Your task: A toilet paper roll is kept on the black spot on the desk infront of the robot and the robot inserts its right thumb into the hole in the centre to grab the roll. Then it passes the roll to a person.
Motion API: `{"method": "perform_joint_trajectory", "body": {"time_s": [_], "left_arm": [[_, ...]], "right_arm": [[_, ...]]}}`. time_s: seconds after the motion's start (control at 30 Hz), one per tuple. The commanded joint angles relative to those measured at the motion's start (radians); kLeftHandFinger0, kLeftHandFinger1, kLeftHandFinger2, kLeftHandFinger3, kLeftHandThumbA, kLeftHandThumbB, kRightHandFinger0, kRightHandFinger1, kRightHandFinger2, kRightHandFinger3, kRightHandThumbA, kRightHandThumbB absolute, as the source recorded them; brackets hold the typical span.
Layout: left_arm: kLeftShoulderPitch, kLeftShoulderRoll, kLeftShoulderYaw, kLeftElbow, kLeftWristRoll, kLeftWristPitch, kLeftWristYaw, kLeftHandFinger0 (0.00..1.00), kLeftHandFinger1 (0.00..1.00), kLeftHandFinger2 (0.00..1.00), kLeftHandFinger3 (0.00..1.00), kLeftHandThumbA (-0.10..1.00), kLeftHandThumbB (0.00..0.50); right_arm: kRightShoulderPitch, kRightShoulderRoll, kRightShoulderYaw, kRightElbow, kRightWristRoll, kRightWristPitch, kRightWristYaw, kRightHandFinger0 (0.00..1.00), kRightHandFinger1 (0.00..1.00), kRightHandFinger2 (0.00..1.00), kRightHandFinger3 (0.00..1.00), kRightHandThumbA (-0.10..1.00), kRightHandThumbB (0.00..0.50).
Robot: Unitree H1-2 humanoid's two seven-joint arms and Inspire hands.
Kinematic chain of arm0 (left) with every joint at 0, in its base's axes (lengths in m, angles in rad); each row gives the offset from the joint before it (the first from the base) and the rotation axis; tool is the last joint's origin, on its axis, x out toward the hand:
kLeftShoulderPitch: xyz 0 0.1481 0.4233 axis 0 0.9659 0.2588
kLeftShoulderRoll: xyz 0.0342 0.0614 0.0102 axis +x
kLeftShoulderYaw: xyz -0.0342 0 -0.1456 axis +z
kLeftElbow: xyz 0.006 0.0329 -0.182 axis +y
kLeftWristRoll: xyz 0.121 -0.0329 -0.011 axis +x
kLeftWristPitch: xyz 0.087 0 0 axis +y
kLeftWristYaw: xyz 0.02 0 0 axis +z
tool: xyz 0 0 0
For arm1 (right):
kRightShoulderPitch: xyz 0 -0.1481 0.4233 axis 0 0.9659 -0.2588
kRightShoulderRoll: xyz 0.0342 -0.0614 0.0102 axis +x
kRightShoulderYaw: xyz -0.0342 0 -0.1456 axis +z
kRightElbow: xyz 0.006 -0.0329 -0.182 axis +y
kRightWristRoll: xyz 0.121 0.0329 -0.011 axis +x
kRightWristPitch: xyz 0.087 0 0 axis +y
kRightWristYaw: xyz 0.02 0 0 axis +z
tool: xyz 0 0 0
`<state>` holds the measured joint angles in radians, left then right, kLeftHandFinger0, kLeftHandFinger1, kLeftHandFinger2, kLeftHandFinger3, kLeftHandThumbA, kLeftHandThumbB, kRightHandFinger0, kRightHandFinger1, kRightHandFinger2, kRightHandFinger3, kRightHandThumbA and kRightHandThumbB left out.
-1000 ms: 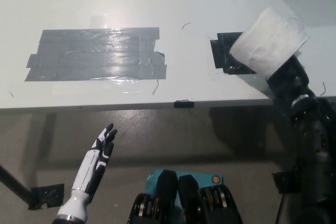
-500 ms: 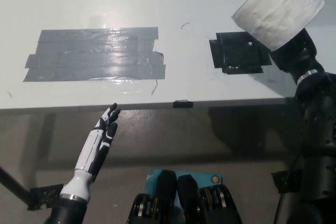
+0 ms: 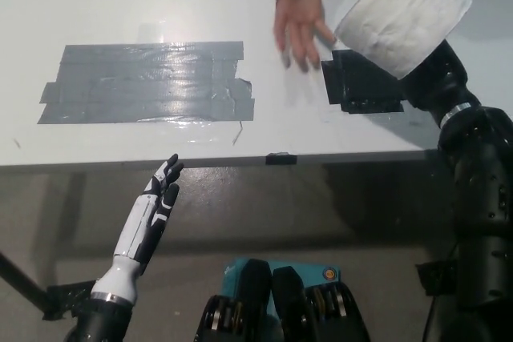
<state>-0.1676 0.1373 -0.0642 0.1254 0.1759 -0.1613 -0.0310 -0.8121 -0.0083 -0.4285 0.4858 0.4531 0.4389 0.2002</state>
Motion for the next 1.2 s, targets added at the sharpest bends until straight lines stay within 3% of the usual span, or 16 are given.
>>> {"method": "perform_joint_trajectory", "body": {"time_s": [0.0, 0.23, 0.37, 0.47, 0.67, 0.97, 1.07, 1.1, 1.17], "left_arm": [[-0.010, 0.010, -0.006, -0.016, 0.009, -0.021, -0.004, 1.00, 1.00, 1.00, 1.00, 1.00, 0.109], [-0.004, 0.012, -0.009, -0.020, 0.007, -0.022, -0.008, 1.00, 1.00, 1.00, 1.00, 1.00, 0.118], [-0.004, 0.012, -0.010, -0.018, 0.006, -0.027, -0.008, 1.00, 1.00, 1.00, 1.00, 1.00, 0.115], [-0.003, 0.012, -0.013, -0.028, 0.012, -0.016, -0.008, 1.00, 1.00, 1.00, 1.00, 1.00, 0.113], [-0.010, 0.013, -0.012, -0.025, 0.007, -0.020, -0.010, 1.00, 1.00, 1.00, 1.00, 1.00, 0.108], [-0.019, 0.016, -0.014, -0.030, 0.004, -0.008, -0.016, 1.00, 1.00, 1.00, 1.00, 1.00, 0.117], [-0.019, 0.015, -0.015, -0.026, 0.005, -0.009, -0.015, 1.00, 1.00, 1.00, 1.00, 1.00, 0.120], [-0.022, 0.015, -0.014, -0.031, 0.011, -0.003, -0.012, 1.00, 1.00, 1.00, 1.00, 1.00, 0.126], [-0.027, 0.018, -0.013, -0.031, 0.011, -0.005, -0.012, 1.00, 1.00, 1.00, 1.00, 1.00, 0.116]], "right_arm": [[-0.087, -0.043, 0.052, 0.022, -0.041, -0.072, -0.029, 0.00, 0.49, 0.88, 0.98, -0.10, 0.116], [-0.169, -0.107, 0.172, 0.139, -0.169, -0.122, -0.094, 0.00, 0.50, 0.92, 0.94, -0.10, 0.146], [-0.238, -0.148, 0.257, 0.243, -0.244, -0.196, -0.102, 0.07, 0.60, 0.99, 1.00, -0.10, 0.151], [-0.297, -0.168, 0.315, 0.326, -0.292, -0.246, -0.115, 0.11, 0.63, 0.99, 0.98, -0.10, 0.197], [-0.404, -0.167, 0.362, 0.455, -0.324, -0.278, -0.147, 0.12, 0.65, 1.00, 1.00, -0.10, 0.135], [-0.464, -0.155, 0.532, 0.572, -0.481, -0.341, -0.196, 0.13, 0.63, 0.96, 1.00, -0.10, 0.162], [-0.465, -0.155, 0.569, 0.589, -0.502, -0.368, -0.192, 0.11, 0.60, 0.92, 0.92, -0.10, 0.173], [-0.471, -0.151, 0.585, 0.607, -0.511, -0.382, -0.185, 0.10, 0.57, 0.87, 0.83, -0.10, 0.186], [-0.480, -0.149, 0.605, 0.628, -0.527, -0.407, -0.186, 0.09, 0.55, 0.86, 0.79, -0.10, 0.186]]}}
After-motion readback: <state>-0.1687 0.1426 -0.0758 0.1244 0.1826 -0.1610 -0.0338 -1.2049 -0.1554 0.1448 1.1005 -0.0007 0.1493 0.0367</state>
